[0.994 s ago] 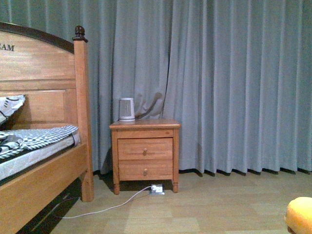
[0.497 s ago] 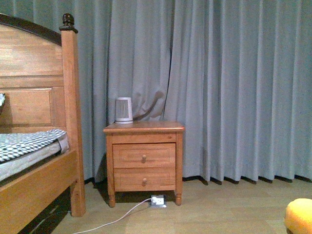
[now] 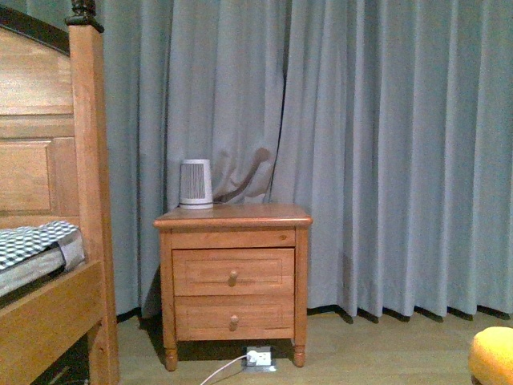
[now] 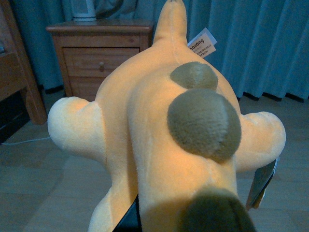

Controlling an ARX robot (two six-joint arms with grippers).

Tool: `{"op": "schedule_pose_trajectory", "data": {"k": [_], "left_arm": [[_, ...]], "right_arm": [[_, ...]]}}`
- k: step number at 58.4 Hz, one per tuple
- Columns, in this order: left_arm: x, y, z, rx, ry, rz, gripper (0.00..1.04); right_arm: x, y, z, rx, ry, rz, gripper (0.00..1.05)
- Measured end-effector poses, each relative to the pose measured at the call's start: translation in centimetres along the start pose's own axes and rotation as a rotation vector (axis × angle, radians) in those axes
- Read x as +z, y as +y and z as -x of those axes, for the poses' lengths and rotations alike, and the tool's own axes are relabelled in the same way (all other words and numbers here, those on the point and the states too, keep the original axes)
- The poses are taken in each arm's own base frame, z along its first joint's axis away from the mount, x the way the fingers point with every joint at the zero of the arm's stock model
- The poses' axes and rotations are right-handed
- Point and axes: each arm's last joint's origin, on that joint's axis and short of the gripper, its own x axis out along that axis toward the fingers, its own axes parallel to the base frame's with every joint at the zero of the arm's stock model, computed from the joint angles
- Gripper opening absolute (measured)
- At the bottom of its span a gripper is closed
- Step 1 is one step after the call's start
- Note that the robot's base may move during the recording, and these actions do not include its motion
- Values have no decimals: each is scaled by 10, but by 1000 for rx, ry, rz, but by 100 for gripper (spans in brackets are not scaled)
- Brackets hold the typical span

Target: Put away toys

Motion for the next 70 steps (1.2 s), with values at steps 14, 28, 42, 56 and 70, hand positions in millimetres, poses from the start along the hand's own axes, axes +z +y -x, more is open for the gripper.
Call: {"op": "schedule_pose_trajectory", "data": {"k": [14, 28, 42, 56, 70], "left_arm": [[0, 0, 0, -1, 0, 0, 98], [0, 0, 0, 1, 0, 0, 98], [0, 0, 0, 0, 0, 0, 98], [0, 0, 0, 6, 0, 0, 99], [0, 0, 0, -1, 0, 0, 98]], "right_arm": [[0, 0, 0, 0, 0, 0, 8], [0, 0, 0, 0, 0, 0, 8], [0, 0, 0, 0, 0, 0, 8], [0, 0, 0, 9, 0, 0, 8], [0, 0, 0, -7, 0, 0, 8]]}}
